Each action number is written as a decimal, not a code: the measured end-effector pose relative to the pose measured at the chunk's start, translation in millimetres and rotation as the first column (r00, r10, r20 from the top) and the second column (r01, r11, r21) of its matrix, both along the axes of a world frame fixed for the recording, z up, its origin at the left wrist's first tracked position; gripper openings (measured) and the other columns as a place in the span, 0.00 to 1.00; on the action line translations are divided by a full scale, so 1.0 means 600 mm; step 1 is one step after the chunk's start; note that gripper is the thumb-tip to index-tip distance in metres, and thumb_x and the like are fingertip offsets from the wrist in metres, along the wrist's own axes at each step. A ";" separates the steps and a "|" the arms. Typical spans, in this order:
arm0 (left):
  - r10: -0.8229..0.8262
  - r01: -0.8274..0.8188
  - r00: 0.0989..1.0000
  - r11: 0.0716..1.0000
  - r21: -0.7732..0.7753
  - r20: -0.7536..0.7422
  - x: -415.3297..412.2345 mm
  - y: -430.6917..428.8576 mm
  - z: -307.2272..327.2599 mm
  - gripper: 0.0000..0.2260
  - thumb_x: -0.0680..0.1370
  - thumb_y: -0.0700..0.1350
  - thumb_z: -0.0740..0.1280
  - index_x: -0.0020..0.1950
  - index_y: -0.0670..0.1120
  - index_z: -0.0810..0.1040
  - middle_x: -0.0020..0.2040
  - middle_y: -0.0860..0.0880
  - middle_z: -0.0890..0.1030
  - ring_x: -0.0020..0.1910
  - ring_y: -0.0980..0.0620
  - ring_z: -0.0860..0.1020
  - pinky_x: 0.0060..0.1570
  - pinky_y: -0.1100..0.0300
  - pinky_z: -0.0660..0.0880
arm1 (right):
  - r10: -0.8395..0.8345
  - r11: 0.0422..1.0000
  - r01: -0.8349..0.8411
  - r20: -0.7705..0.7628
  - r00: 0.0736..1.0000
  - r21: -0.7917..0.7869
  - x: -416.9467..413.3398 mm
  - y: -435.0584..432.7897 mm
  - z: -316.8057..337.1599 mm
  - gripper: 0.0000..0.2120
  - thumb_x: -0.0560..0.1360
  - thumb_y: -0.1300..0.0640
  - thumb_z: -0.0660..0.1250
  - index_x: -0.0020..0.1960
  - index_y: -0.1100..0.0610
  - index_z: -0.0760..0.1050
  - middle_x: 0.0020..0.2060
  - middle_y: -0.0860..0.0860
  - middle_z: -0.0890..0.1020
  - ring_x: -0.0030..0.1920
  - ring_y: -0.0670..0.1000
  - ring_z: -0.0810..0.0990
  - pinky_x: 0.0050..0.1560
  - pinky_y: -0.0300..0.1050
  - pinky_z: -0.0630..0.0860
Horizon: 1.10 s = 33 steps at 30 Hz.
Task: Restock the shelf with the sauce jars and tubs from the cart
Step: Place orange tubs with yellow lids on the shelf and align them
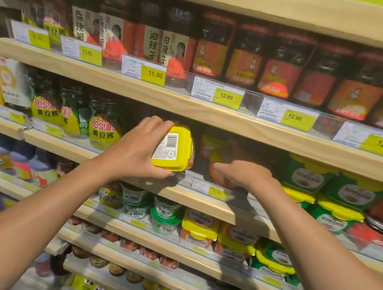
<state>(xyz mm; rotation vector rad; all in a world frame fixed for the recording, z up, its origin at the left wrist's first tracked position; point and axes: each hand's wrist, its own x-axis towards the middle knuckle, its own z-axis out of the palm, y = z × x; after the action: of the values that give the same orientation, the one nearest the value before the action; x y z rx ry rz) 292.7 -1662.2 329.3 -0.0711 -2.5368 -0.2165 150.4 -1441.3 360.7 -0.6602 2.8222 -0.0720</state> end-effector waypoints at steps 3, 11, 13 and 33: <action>0.001 -0.001 1.000 1.000 0.011 0.012 -0.004 -0.003 -0.002 0.42 0.63 0.61 0.80 0.70 0.48 0.65 0.59 0.51 0.68 0.59 0.53 0.66 0.52 0.57 0.69 | 0.018 1.000 -0.018 0.003 1.000 0.001 0.002 -0.004 0.008 0.34 0.78 0.31 0.48 0.70 0.53 0.72 0.72 0.54 0.71 0.70 0.57 0.71 0.67 0.53 0.66; -0.005 0.004 1.000 0.999 0.047 0.028 -0.005 -0.007 -0.003 0.43 0.63 0.61 0.80 0.71 0.49 0.64 0.59 0.51 0.67 0.60 0.53 0.66 0.53 0.54 0.70 | 0.091 0.983 -0.076 0.078 0.993 -0.170 -0.003 0.057 0.017 0.34 0.77 0.31 0.55 0.76 0.49 0.64 0.74 0.55 0.69 0.71 0.56 0.69 0.66 0.47 0.65; -0.006 0.006 1.000 0.999 0.049 0.018 -0.004 -0.007 -0.004 0.43 0.63 0.61 0.80 0.71 0.49 0.64 0.60 0.51 0.67 0.60 0.53 0.66 0.54 0.52 0.72 | 0.127 0.976 -0.120 0.025 0.992 -0.183 -0.007 0.063 0.001 0.41 0.72 0.30 0.64 0.78 0.45 0.56 0.72 0.54 0.71 0.67 0.55 0.73 0.58 0.43 0.68; -0.027 0.031 0.998 0.996 0.079 -0.059 0.009 -0.012 -0.023 0.49 0.64 0.60 0.80 0.78 0.51 0.58 0.67 0.51 0.65 0.67 0.52 0.65 0.61 0.47 0.74 | -0.030 0.597 0.077 0.073 0.997 -0.799 0.006 0.066 -0.025 0.18 0.67 0.43 0.77 0.48 0.53 0.77 0.41 0.48 0.81 0.40 0.46 0.78 0.39 0.37 0.74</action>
<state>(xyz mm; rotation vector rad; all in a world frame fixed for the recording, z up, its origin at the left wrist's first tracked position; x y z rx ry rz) 298.0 -1669.6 315.3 -0.0819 -2.4679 -0.3228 154.1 -1401.9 345.8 -0.6976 2.6365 -1.4310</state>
